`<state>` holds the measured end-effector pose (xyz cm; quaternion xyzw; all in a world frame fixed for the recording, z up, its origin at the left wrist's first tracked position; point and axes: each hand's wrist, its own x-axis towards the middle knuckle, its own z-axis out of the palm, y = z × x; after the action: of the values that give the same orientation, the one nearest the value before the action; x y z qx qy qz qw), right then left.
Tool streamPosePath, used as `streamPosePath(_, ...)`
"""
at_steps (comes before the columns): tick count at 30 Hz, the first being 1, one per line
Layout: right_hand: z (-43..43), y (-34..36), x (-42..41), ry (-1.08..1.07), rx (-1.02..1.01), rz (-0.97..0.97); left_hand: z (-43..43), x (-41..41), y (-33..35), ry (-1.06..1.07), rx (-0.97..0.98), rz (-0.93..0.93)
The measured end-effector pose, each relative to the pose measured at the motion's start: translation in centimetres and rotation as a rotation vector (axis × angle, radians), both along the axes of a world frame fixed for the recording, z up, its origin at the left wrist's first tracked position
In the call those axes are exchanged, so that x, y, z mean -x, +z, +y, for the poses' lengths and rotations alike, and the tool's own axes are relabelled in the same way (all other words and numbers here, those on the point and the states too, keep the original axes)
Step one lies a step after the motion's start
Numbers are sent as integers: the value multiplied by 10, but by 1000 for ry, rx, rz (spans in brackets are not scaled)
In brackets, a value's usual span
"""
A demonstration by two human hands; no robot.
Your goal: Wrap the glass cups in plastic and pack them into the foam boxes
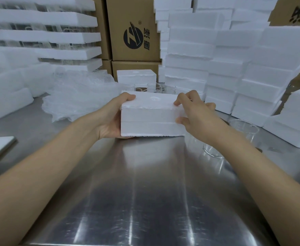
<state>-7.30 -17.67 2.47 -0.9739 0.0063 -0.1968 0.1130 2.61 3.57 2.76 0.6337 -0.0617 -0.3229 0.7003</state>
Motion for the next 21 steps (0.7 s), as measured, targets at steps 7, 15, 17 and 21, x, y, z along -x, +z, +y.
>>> streamPosePath(7, 0, 1, 4, 33, 17, -52, -1, -1, 1, -16, -4, 32)
streamPosePath(15, 10, 5, 9, 41, 56, -86, 17, -1, 17, -34, -56, -42)
streamPosePath(17, 24, 4, 10, 94, -8, -313, 37, -8, 34, -15, -8, -112)
streamPosePath(21, 69, -10, 20, 313, -211, -667, 58, -29, 77, 169, 83, -200)
